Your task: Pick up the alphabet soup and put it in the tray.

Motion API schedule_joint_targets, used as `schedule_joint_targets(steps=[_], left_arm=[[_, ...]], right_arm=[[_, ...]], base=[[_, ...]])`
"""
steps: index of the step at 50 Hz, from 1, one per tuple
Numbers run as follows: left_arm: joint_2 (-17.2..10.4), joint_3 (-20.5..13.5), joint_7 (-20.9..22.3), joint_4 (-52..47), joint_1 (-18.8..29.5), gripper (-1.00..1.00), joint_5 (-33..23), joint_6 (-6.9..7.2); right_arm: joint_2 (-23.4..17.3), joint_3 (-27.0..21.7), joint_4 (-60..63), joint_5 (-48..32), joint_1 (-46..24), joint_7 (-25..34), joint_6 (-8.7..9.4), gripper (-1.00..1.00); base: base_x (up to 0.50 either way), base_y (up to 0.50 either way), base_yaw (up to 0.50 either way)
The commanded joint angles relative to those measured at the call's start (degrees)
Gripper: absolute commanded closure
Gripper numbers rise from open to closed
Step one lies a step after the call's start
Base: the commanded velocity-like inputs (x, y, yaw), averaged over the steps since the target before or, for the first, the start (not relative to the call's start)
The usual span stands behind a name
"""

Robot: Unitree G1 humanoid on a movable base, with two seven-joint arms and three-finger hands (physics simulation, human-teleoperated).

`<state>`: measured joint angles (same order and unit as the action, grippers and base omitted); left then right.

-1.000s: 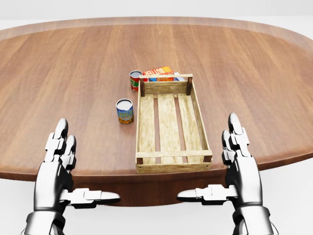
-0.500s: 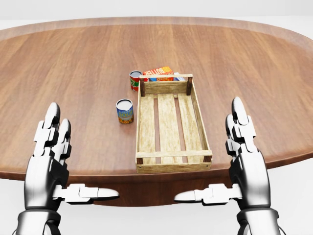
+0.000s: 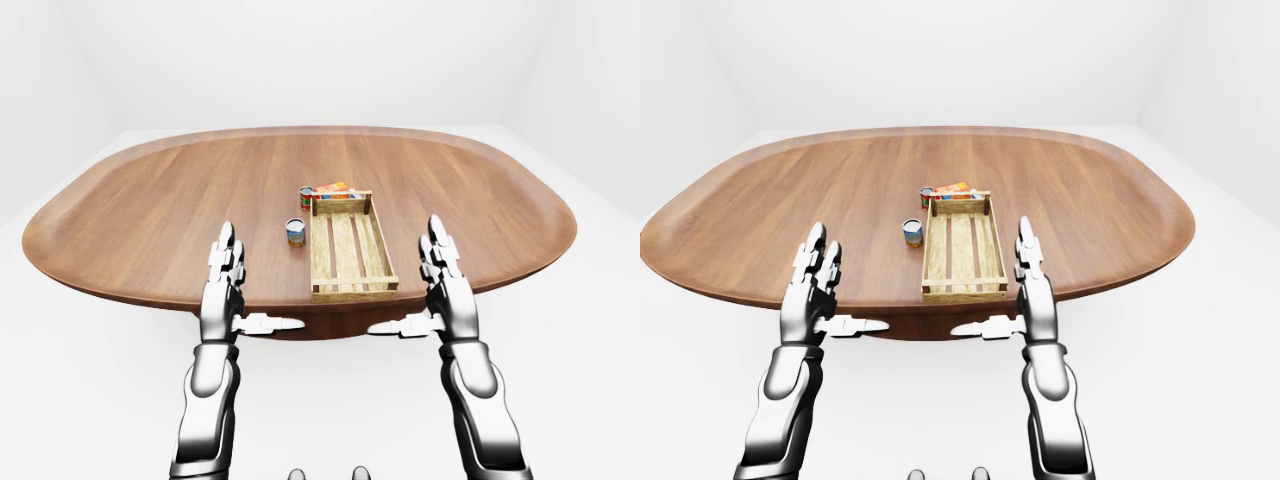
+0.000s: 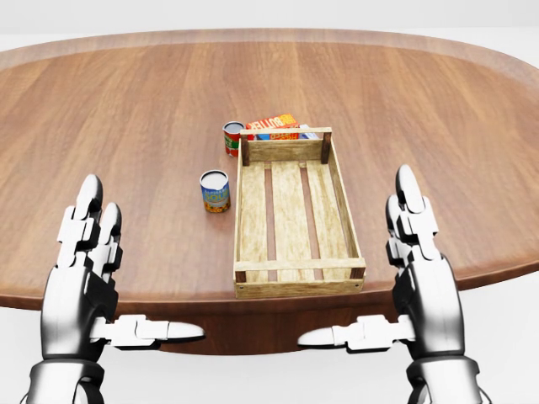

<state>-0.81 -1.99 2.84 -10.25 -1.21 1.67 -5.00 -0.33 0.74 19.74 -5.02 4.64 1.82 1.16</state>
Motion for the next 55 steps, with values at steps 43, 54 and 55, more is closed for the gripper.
schedule_joint_targets(steps=[43, 54, 55], left_arm=[[0.0, 0.0, 0.0, -0.7, -0.1, -1.00, 0.2, 0.00], [0.0, 0.0, 0.0, -0.6, -0.2, -1.00, 0.2, 0.00], [0.0, 0.0, 0.0, -0.6, -0.2, -1.00, 0.2, 0.00]], right_arm=[[0.0, -0.3, 2.1, 1.5, 0.5, 1.1, -1.07, -1.00], [0.0, 0.0, 2.0, 1.5, 0.7, 1.2, -1.38, -1.00], [0.0, -0.1, 2.0, 1.5, 0.7, 1.2, -1.37, -1.00]], base=[[0.48, 0.00, 0.00], [0.50, 0.00, 0.00], [0.50, 0.00, 0.00]])
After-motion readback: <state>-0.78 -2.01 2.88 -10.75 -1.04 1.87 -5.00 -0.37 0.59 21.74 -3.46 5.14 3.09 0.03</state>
